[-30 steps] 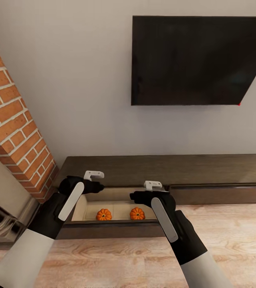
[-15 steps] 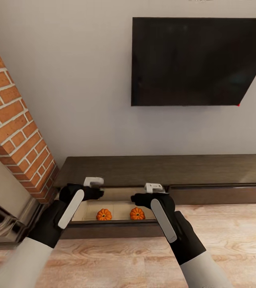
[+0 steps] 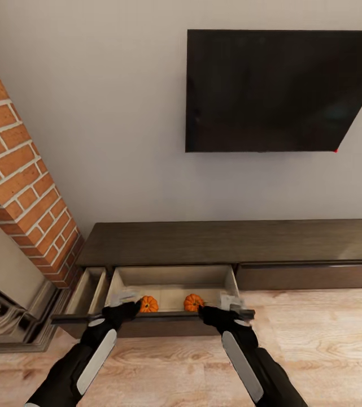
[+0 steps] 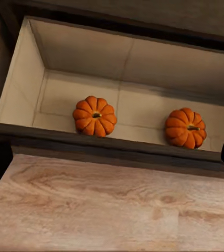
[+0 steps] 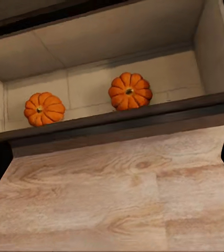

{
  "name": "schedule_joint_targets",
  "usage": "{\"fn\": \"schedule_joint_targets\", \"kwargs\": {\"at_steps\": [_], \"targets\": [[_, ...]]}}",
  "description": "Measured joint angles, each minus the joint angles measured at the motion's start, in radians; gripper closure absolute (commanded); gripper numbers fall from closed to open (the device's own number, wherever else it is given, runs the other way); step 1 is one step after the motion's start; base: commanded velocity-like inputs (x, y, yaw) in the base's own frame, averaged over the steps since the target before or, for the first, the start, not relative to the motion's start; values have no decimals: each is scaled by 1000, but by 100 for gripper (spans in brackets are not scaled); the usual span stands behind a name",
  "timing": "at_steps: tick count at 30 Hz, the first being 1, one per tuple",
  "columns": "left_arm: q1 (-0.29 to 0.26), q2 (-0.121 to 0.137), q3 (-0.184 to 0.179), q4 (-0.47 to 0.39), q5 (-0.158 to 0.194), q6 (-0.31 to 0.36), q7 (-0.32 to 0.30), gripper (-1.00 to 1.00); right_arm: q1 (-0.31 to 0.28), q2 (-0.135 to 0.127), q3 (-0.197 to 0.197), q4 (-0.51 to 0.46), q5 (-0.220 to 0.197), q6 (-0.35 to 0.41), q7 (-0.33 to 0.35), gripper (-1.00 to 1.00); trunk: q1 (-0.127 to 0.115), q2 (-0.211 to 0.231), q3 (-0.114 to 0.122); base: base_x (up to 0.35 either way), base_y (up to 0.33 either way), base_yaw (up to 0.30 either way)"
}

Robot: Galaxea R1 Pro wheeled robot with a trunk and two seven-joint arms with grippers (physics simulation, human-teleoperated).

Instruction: Place each of the two pumpkins and all three candles from the living room inside a cabinet in the living room (use any cabinet), then make sure every cabinet is closed, and position the cauldron so it is next to a table in the living room.

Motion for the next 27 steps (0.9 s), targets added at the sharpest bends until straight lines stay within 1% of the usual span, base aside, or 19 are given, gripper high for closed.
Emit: {"fn": "schedule_joint_targets", "kwargs": {"at_steps": [1,3,4,5,7,10,11,15,17,19,22,23,24,25,26,27], "targets": [[4,0,-1,14,0,-25,0,-100,6,-3,9,22,1,-38,0,-100,0,0,0,0,0,0],[13,0,-3,54,0,-83,-1,-100,20,-10,33,106,13,-157,2,-100,0,0,0,0,0,0],[17,0,-3,119,3,-132,-15,-100,27,-12,46,171,23,-225,3,-100,0,0,0,0,0,0],[17,0,-3,132,3,-146,-20,-100,27,-12,48,183,26,-233,3,-100,0,0,0,0,0,0],[17,0,-3,161,4,-201,-32,-100,29,-14,54,210,30,-252,2,-100,0,0,0,0,0,0],[18,0,-3,195,5,-248,-38,-100,29,-18,58,246,34,-264,2,-100,0,0,0,-75,0,0],[18,0,-3,201,6,-253,-39,-100,29,-18,58,255,37,-267,2,-100,0,0,0,-203,0,0],[18,-1,-3,224,6,-281,-41,-100,29,-19,61,309,66,-328,3,-100,0,0,0,-254,0,0],[19,-1,-4,236,6,-327,-44,-100,29,-17,61,330,93,-360,3,-100,0,0,0,-138,0,0],[19,1,-5,242,5,-360,-48,-100,29,-15,61,338,109,-372,2,-100,0,0,0,-71,0,0],[19,10,-6,247,1,-382,-56,-100,29,-12,62,350,120,-380,2,-100,0,0,0,-31,0,0],[19,15,-7,248,-13,-388,-58,-100,29,-11,61,365,123,-383,2,-100,0,0,0,-13,0,0],[19,17,-8,249,-39,-394,-59,-100,29,-9,61,389,131,-388,2,-100,0,0,0,-11,0,0],[19,18,-8,249,-56,-399,-59,-100,29,-8,60,404,140,-391,2,-100,0,0,0,-7,0,0],[19,19,-8,250,-92,-415,-59,-100,28,-2,60,441,178,-395,1,-100,0,0,0,-4,0,0],[19,20,-8,251,-119,-431,-60,-100,28,10,58,475,230,-399,-2,-100,0,0,0,-3,0,0]]}}
